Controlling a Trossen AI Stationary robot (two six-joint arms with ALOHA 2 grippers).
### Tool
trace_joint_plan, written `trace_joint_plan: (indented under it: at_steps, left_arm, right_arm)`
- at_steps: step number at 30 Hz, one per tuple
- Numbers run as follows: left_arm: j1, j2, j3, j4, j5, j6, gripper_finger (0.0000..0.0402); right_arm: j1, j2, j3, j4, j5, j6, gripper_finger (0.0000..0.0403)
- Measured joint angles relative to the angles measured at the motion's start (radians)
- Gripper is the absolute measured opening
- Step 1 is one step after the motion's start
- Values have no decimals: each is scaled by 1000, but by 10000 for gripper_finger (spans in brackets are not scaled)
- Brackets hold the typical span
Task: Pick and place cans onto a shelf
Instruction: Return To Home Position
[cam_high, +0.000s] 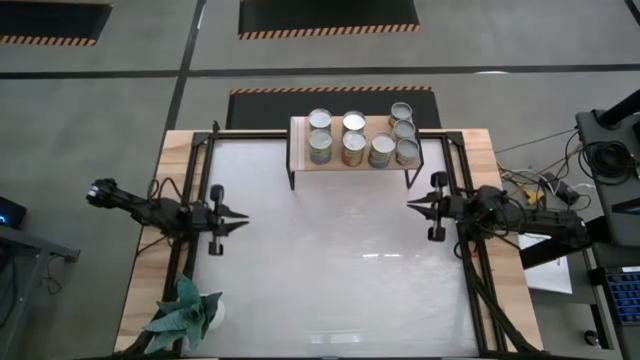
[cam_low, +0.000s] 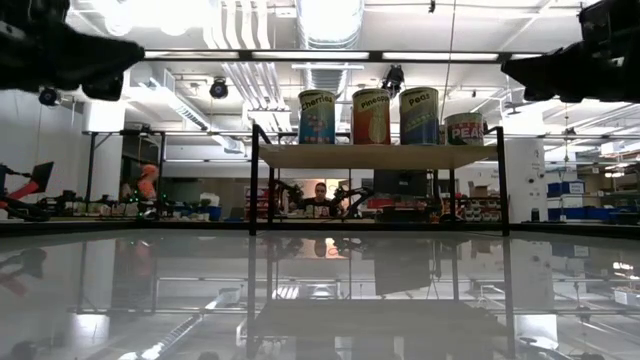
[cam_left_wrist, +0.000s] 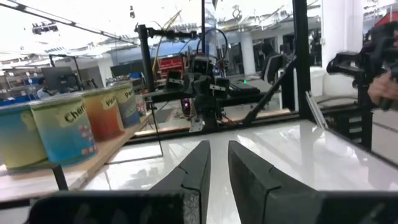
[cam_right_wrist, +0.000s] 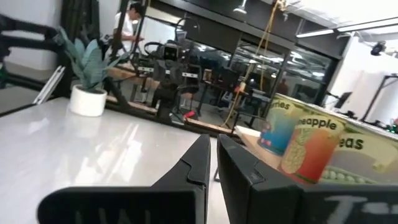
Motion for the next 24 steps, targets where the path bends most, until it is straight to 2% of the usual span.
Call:
trace_joint_plan:
  at_steps: [7,14,19,24]
  left_arm:
    - [0,-10,-10,9,-5,-15,39]
    - [1,-8,-3,-9,-110,-33,39]
    - [0,-8,-1,-9,-111,-31,39]
    - [0,-6,-1,-9,-111,-31,39]
  right_arm:
    - [0,2,0,-44,-20,-48,18]
    - [0,1,-1,-45,6,-7,18]
    - [0,2,-1,-65,10,186,18]
    - [0,2,-2,-63,10,288,18]
